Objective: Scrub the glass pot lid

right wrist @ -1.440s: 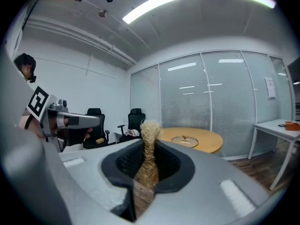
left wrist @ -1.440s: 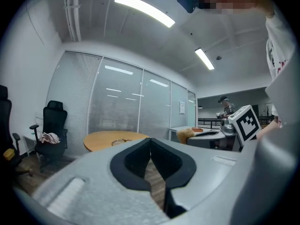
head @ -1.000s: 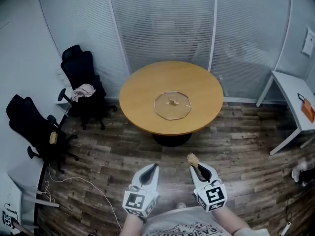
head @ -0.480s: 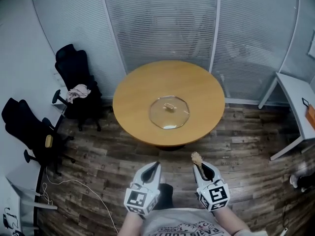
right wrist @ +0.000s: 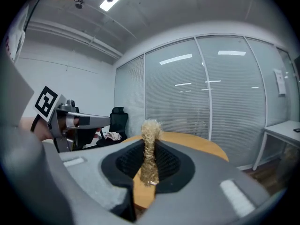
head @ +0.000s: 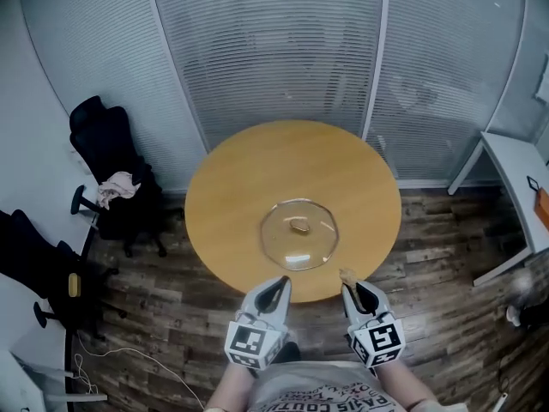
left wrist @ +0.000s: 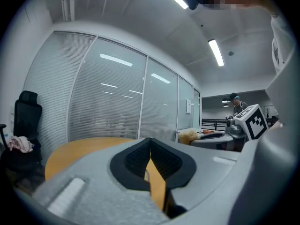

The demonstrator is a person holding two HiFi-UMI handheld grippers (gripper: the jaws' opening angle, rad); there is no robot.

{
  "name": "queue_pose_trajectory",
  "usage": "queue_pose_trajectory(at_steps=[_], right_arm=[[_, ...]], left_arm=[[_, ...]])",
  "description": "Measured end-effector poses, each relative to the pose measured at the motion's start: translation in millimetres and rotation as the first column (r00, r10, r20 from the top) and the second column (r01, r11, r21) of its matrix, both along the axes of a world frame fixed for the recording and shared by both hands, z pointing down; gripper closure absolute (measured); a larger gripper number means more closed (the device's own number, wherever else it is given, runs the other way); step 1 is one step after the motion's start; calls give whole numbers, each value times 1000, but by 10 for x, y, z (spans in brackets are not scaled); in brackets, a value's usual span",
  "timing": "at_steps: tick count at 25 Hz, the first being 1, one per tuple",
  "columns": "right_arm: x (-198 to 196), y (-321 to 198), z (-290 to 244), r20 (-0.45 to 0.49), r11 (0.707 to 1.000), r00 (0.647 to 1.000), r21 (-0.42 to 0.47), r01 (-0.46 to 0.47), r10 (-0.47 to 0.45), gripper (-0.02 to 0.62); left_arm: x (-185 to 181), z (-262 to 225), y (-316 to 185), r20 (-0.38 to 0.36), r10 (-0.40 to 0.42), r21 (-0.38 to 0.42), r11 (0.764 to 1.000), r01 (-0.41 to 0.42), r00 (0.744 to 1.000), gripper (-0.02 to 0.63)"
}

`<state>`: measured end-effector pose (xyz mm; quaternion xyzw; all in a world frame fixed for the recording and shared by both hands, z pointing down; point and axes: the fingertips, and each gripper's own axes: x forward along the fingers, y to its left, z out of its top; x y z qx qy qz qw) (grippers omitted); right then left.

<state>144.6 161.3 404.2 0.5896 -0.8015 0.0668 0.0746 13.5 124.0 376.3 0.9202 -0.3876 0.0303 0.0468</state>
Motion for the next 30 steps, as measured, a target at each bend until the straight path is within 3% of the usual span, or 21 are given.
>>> queue_pose_trajectory(at_steps=[7,13,23,27,30], right_arm=[[-17,-1002,73,1,999,999,-23,-47,47,534],[100,-1551,209,-23,998,998,-40,-55,54,534],[234,-2477,572,-9,978,991,-165,129,-132,534],[321,-2821,767,-21,956,976,-206,209,-218,534],[332,-2963,1011,-26,915,954,-291,278,-298,534]], left_arm=[[-46,-2,-1044,-9,45,-3,999,-45,999,598],[-31,201,-1499,0,39,-43,998,-39,999,598],[32,446,-2166,24,-152,-99,983,154,988,598],[78,563,-2374,15,-242,-125,962,242,970,598],[119,702,-2457,15,-293,-157,944,292,956,598]])
